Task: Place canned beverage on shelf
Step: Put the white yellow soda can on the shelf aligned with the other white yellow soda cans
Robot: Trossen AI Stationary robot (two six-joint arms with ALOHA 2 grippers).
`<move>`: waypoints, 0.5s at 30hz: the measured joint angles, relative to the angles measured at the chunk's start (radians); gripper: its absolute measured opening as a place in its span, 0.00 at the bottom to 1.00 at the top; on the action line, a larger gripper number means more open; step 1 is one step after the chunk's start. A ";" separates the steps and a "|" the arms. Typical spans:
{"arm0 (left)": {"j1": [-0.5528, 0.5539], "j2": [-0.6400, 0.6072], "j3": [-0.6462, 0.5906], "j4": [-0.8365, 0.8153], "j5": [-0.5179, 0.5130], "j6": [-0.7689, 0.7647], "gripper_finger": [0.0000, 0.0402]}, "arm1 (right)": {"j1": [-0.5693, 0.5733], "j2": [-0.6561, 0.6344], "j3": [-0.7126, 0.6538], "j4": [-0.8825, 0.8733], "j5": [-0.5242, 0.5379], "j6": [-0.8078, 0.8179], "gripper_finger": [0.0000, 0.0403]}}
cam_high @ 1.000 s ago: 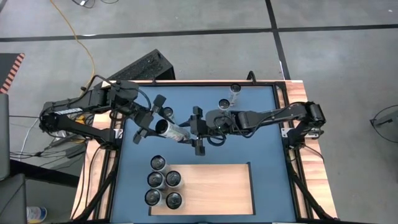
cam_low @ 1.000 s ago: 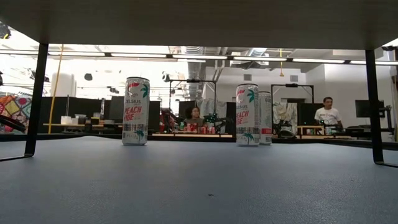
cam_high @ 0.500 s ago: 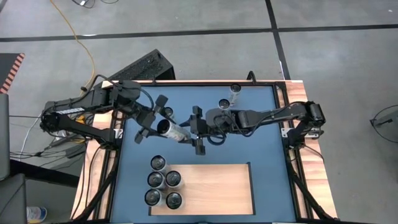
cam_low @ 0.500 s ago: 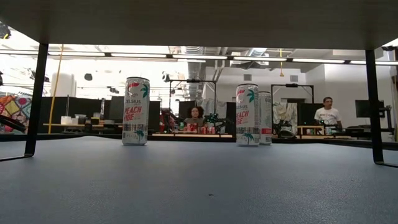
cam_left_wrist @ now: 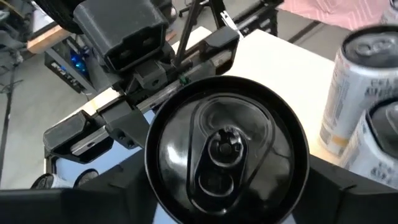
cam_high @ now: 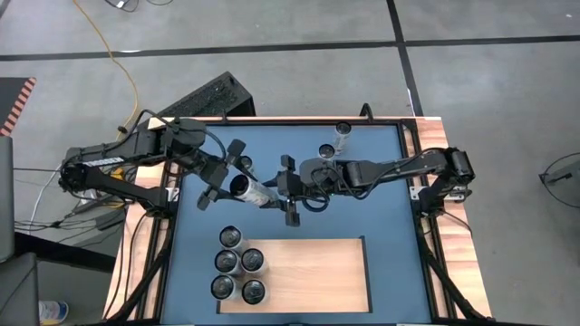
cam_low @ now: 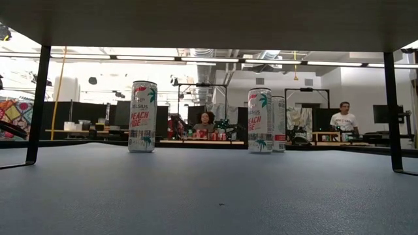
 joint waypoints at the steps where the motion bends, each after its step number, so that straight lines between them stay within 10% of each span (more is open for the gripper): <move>1: -0.001 0.000 0.000 0.008 -0.017 -0.017 0.68 | 0.000 0.000 0.000 0.005 0.001 -0.007 0.44; 7: 0.003 -0.005 0.006 0.036 -0.216 -0.111 0.91 | 0.021 0.003 0.004 0.058 0.190 -0.010 0.44; 15: 0.000 -0.006 0.062 0.010 -0.283 -0.187 0.96 | 0.081 0.003 0.004 0.113 0.310 0.030 0.44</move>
